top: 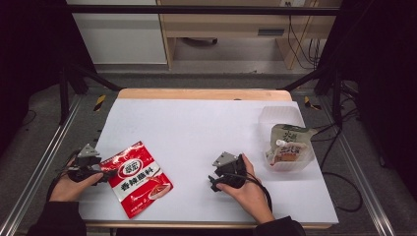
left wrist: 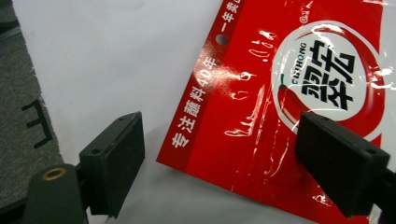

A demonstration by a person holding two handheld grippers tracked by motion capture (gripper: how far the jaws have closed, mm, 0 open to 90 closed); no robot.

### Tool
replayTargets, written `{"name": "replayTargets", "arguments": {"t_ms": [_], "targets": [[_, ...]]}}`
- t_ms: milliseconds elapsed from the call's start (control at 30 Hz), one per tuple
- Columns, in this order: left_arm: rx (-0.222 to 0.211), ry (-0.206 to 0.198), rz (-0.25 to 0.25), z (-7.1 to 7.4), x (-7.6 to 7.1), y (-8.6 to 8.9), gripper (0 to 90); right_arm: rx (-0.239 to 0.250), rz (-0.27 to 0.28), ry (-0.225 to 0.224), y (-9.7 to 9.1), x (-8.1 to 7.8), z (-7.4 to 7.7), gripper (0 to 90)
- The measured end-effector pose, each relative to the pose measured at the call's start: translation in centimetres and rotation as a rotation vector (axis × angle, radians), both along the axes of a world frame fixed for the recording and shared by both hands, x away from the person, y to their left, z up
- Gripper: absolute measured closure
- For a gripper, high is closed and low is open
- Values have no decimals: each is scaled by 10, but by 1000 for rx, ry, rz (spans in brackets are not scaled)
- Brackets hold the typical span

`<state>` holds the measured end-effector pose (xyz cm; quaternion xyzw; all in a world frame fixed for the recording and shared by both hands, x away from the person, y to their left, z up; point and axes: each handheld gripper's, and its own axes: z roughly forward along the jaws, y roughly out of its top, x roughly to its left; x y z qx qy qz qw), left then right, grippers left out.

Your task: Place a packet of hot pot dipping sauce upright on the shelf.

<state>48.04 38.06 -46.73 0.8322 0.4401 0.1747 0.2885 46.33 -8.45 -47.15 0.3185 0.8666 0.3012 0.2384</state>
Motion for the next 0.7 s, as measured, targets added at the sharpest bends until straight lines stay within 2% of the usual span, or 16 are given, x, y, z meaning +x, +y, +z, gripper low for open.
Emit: {"name": "replayTargets", "arguments": {"t_ms": [267,533,633,700], "targets": [[-17,6,-30,3,-3,-3,211,-3,5,0,0,0,0,97],[-77,-12,-39,9,-9,-4,266,-5,8,3,0,0,-1,97],[-91,-11,-52,11,-11,-5,309,-7,10,2,0,0,-1,97],[-86,4,-71,12,-12,-6,332,-6,11,4,0,0,-1,97]]}}
